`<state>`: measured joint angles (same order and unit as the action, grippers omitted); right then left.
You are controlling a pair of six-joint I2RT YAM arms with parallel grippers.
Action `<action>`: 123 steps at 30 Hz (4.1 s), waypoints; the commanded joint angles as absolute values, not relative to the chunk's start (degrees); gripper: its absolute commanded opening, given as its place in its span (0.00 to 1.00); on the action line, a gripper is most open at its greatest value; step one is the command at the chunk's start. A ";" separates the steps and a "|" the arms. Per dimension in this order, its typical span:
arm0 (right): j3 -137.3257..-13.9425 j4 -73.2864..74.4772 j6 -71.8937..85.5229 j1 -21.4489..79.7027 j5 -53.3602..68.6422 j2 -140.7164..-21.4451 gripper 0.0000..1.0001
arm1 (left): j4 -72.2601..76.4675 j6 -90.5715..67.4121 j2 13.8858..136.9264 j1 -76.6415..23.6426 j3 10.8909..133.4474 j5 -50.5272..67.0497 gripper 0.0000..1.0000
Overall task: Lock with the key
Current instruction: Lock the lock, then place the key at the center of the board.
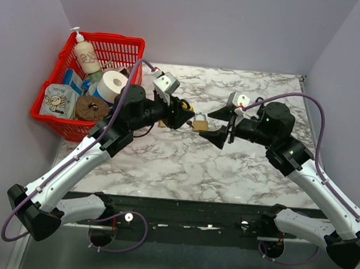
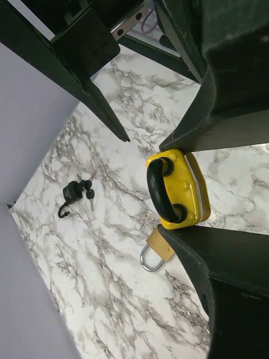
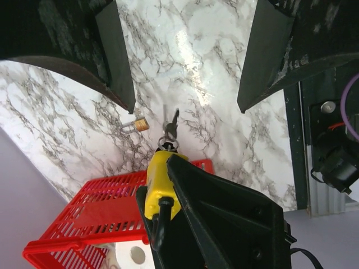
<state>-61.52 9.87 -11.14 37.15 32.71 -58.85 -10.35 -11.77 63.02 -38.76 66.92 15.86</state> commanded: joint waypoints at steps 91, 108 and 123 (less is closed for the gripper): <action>-60.56 5.54 2.72 38.50 27.69 -65.56 0.01 | -2.37 -42.46 68.99 -26.64 70.40 10.29 0.00; -53.44 -6.15 19.59 43.51 25.58 -83.31 0.01 | -6.15 -34.89 63.11 -18.19 70.23 10.46 0.00; -67.49 -1.58 26.10 43.51 25.06 -106.61 0.01 | -7.03 -35.33 61.35 -15.47 68.20 13.36 0.00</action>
<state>-64.36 -3.07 23.24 43.44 26.24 -103.53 -9.45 -34.98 62.04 -16.38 68.12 11.40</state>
